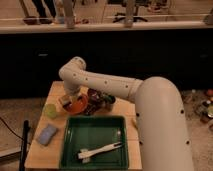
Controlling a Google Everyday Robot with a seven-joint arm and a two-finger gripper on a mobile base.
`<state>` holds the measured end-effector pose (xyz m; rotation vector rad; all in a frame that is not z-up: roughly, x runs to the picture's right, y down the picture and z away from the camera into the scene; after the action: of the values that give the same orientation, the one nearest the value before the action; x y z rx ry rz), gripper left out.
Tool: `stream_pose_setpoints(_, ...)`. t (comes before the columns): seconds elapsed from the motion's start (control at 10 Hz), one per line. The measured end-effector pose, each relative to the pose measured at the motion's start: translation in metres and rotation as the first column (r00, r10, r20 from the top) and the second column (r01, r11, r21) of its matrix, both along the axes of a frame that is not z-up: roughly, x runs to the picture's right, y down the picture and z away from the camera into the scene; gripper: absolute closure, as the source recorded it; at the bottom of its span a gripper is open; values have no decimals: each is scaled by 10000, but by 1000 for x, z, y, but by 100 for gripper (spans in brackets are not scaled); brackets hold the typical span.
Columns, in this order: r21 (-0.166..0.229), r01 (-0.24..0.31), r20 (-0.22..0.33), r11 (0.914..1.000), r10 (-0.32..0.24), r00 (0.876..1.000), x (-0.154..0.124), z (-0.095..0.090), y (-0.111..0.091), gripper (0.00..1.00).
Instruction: Wipe red bowl with eraser
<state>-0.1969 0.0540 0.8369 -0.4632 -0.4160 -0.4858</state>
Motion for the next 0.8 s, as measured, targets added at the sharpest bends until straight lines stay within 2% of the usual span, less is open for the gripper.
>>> stream_pose_setpoints(0.4,-382,-408,49,9984,410,9991,-1,12,18,97)
stream_pose_setpoints(0.8,-394,-785,-20,9961,785,9969,3,18,27,97)
